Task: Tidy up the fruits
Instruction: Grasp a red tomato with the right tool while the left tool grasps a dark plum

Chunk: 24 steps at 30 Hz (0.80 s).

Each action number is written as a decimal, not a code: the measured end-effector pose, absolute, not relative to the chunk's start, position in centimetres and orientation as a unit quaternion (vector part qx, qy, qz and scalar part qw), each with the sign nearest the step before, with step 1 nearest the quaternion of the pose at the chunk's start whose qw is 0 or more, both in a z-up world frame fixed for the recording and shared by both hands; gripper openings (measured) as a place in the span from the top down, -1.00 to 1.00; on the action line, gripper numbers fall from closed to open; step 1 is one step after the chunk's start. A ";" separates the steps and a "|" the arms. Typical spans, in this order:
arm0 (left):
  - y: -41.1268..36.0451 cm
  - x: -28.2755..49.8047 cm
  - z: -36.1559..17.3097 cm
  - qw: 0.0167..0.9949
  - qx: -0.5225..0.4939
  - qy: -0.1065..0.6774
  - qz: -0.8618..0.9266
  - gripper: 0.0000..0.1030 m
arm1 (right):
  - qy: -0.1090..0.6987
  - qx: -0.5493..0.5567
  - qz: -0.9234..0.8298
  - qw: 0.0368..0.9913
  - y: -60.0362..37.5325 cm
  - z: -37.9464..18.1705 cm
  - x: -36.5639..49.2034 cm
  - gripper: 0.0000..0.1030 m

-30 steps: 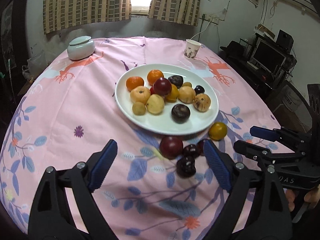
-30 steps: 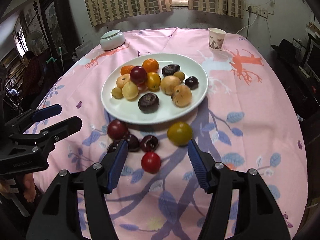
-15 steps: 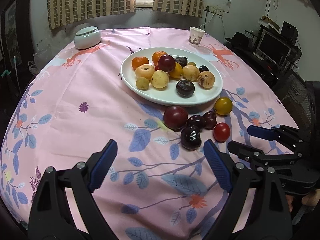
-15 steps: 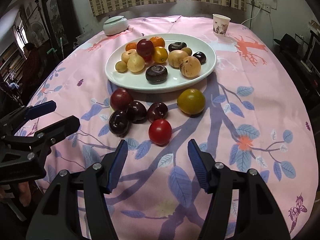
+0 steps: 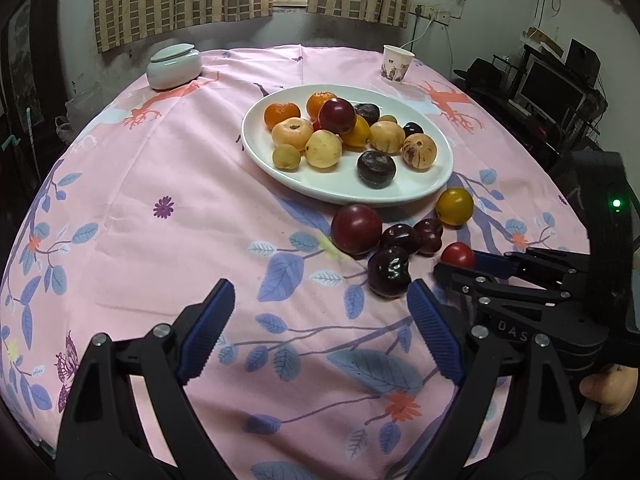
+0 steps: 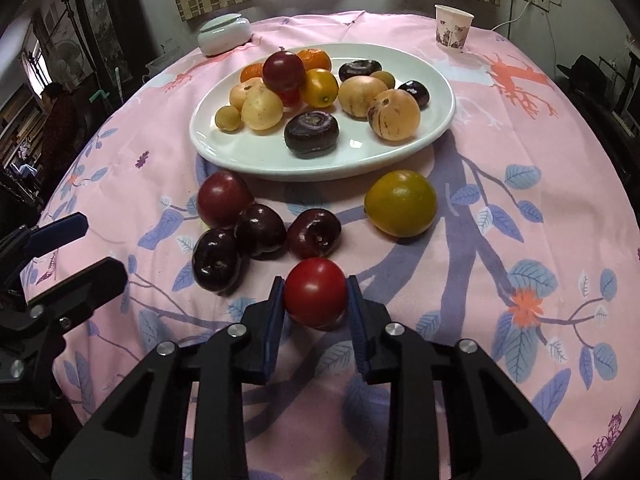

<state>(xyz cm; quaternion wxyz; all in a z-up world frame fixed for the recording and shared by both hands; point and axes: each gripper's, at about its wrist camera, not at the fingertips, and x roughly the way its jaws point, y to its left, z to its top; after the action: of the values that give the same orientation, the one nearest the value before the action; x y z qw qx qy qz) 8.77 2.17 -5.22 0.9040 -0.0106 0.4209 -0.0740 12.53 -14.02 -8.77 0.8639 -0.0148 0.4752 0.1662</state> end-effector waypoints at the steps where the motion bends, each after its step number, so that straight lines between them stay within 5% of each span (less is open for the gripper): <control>1: 1.9 8.9 -5.3 0.904 -0.008 0.421 -0.076 -0.74 | 0.470 -0.016 0.161 0.868 -14.3 -8.4 12.1 0.41; 9: -1.7 10.4 -7.5 0.893 0.024 0.442 -0.086 -0.72 | 0.455 -0.005 0.132 0.880 -18.0 -6.9 9.1 0.41; 14: -3.2 11.8 -9.2 0.878 0.025 0.469 -0.092 -0.01 | 0.454 0.009 0.129 0.881 -19.6 -6.8 8.4 0.41; 19: -3.4 12.3 -9.6 0.879 0.019 0.469 -0.087 0.05 | 0.457 0.011 0.133 0.879 -20.0 -6.9 8.3 0.41; 21: -3.4 12.3 -9.5 0.879 0.010 0.466 -0.100 0.38 | 0.461 0.010 0.134 0.877 -19.9 -7.1 8.4 0.41; 24: -3.3 12.1 -9.1 0.879 0.003 0.464 -0.111 0.38 | 0.463 0.006 0.138 0.875 -19.4 -7.2 8.5 0.41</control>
<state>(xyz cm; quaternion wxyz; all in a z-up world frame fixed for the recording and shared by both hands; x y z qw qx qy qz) 12.08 -3.34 -9.11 0.8791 0.0033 0.4635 -0.1112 8.50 -19.39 -7.22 0.8754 0.0061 0.4634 0.1375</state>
